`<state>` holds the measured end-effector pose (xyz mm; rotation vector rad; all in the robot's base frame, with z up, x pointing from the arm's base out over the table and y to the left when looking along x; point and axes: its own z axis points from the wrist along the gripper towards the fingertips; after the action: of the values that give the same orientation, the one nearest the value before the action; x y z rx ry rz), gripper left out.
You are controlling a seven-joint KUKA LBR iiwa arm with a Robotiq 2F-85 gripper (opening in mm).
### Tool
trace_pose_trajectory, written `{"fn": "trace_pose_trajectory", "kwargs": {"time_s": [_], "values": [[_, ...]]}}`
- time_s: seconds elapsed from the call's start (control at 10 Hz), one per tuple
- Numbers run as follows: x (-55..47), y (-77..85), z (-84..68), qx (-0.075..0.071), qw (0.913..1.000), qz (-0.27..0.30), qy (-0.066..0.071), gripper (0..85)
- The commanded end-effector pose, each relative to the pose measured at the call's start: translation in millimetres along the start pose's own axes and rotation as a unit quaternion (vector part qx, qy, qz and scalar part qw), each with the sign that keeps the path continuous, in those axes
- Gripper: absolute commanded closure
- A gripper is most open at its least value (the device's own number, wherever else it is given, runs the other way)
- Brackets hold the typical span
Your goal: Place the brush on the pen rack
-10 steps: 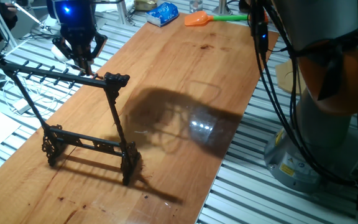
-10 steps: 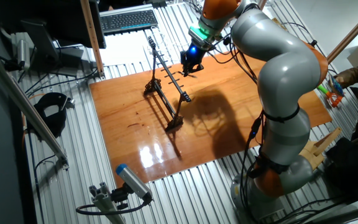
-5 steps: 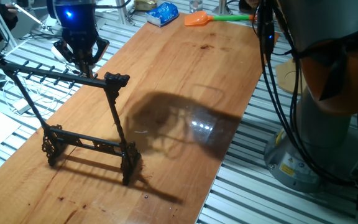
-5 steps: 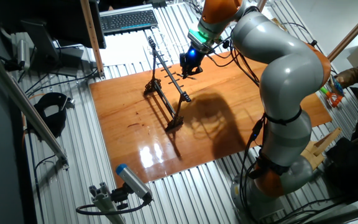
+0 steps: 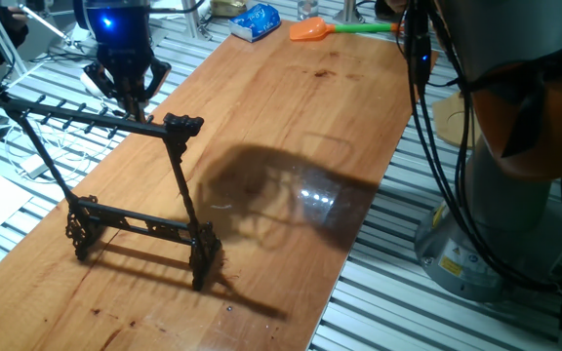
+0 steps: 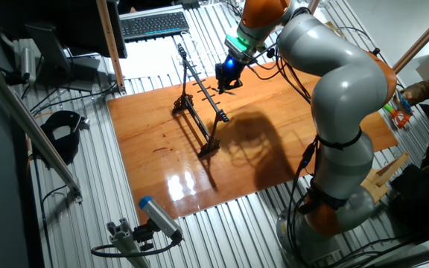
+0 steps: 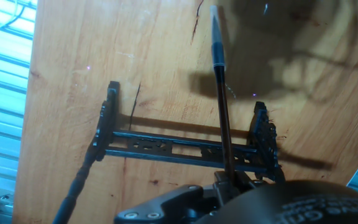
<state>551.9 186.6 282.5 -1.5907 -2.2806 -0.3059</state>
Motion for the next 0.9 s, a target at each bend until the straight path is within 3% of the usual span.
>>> {"fn": "trace_pose_trajectory", "kwargs": {"time_s": [0.0,0.5,0.8], "values": [[2.1,-1.1,1.1,-0.001,1.0,0.002,-0.002,85.0],[9.2,-3.0,2.1,-0.001,1.0,0.008,-0.003,85.0],[12.9,-7.0,7.1,-0.009,0.9999,0.008,-0.007,85.0]]}}
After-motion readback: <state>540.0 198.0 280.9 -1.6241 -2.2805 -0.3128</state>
